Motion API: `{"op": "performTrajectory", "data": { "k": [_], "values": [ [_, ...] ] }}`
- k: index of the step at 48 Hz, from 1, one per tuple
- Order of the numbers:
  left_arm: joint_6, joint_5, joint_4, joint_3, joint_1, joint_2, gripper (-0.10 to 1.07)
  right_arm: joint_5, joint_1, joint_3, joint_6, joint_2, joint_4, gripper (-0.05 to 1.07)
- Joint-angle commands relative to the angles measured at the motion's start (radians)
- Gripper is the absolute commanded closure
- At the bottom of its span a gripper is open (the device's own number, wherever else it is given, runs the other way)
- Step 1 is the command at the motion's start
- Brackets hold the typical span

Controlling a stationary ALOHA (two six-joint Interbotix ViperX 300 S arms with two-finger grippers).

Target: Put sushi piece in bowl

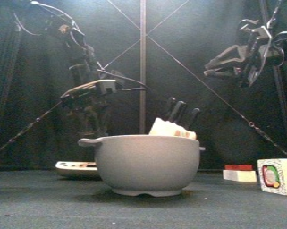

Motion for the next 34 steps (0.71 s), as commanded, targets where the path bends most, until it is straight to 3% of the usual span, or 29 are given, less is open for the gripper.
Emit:
{"op": "performTrajectory", "data": {
  "k": [1, 12, 19, 34],
  "values": [
    [-0.002, -0.058, 0.006, -0.005, -0.006, -0.037, 0.25, -0.006, -0.002, -0.009, 0.0, 0.002, 0.003, 0.34],
    [0.008, -0.221, 0.012, 0.034, -0.037, -0.08, 0.25, -0.006, -0.003, -0.009, 0.0, 0.002, 0.003, 0.34],
    [0.011, -0.385, 0.02, 0.052, -0.094, -0.086, 0.25, -0.006, -0.006, -0.009, 0.002, 0.002, 0.003, 0.34],
    [0.011, -0.65, 0.074, 0.081, -0.161, -0.035, 0.25, -0.006, -0.008, -0.009, 0.002, 0.002, 0.003, 0.34]
  ]
}}
